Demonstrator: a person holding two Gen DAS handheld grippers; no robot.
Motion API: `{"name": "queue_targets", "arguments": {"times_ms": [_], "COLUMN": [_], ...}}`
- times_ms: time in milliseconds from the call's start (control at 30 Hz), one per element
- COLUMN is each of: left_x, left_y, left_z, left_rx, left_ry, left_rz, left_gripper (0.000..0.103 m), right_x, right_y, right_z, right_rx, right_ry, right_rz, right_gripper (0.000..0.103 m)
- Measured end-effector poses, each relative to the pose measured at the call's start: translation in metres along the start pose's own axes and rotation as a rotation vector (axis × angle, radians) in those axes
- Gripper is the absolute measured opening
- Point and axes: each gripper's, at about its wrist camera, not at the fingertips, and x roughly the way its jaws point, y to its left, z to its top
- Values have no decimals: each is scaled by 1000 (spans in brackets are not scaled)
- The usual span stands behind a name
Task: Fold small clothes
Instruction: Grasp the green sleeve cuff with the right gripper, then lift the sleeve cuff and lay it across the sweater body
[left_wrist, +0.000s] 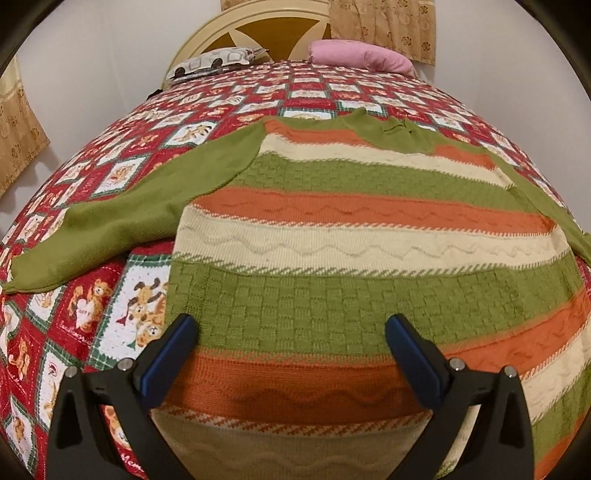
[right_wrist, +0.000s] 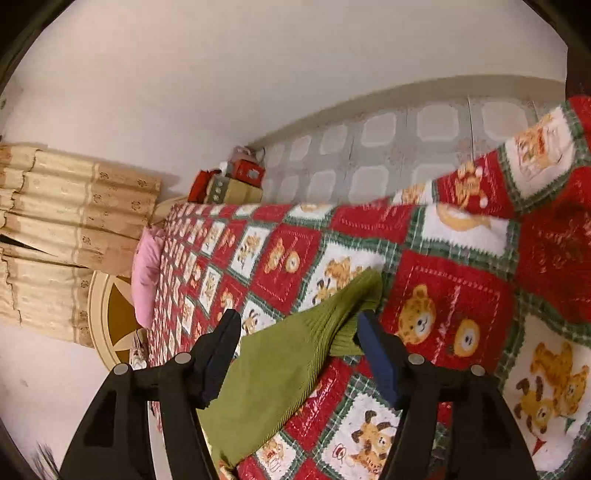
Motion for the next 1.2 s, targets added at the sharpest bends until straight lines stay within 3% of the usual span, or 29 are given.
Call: {"name": "queue_targets", "arguments": {"times_ms": [233,300,367,400,567,700,933,1067,1200], "left_x": [1,1,2,3,3,3,-2,-12,-24], "left_y": [-1,-1,-1,-1,-1,-1,0,3,13], "left_z": [0,0,-1,-1,-1,-1,-2,-3,-10], "left_rx": [-1,-1,-3,-4,-5,-10,-18,8,15], "left_ry": [0,1,3,3,3,2,-5,-6,-19], "left_rz": [1,1,0,-1,-1,-5,-18,-32,7], "left_gripper": [103,103,103,103,103,103,103,103,103], "right_x": [37,41,44,44,12,-26,-68,-69,-43], "right_y": [-6,-3,-1,0,28,85,196,237,245], "right_z": [7,12,14,14,5,-18,-133,-225,-312], "right_rx": [-3,-38,-69,-87,-232,-437,-857,-1097,-1210], "right_ry": [17,9,17,20,-72,-156,-129,-11,157], "right_rz": [-8,-2,-22,-39,-27,22,152,246,313], "right_gripper": [64,51,23,16,9,8,7,7,7]}}
